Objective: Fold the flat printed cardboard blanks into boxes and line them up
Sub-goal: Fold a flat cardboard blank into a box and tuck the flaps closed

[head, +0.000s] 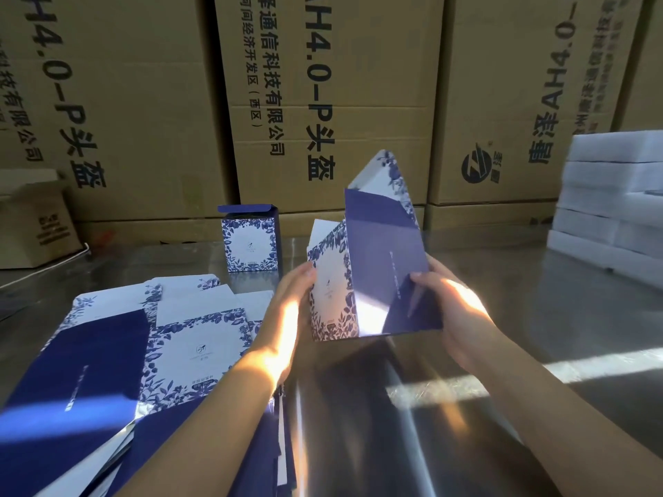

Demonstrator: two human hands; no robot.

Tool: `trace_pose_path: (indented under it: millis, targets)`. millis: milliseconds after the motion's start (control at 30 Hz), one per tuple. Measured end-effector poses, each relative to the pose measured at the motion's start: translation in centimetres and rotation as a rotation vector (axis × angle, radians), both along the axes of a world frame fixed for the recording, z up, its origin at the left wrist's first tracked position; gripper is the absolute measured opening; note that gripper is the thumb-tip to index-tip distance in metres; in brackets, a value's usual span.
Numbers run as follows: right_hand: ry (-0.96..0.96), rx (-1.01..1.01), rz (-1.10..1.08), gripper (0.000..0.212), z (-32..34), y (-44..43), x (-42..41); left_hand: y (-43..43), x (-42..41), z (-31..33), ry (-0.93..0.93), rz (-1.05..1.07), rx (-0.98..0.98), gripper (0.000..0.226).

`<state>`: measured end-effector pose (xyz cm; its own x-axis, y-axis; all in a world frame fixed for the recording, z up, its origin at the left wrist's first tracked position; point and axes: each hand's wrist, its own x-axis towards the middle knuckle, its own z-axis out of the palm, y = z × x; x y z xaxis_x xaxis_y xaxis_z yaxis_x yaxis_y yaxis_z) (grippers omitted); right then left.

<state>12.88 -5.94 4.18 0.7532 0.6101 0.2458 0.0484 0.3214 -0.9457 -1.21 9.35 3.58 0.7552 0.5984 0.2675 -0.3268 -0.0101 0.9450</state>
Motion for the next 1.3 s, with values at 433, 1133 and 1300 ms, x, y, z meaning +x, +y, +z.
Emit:
trace_pose_path:
  millis: [433, 1133, 1300]
  targets:
    - [0.092, -0.037, -0.028, 0.017, 0.3, 0.2, -0.9, 0.7, 0.5, 0.5, 0.051, 0.082, -0.234, 0.023]
    - [-0.244, -0.066, -0.055, 0.054, 0.2, -0.4, -0.4, 1.0, 0.5, 1.6, -0.024, 0.055, -0.051, 0.027]
    - [-0.403, -0.015, -0.175, 0.048, 0.2, -0.6, -0.9, 0.0, -0.7, 0.4, -0.078, -0.096, 0.077, 0.067]
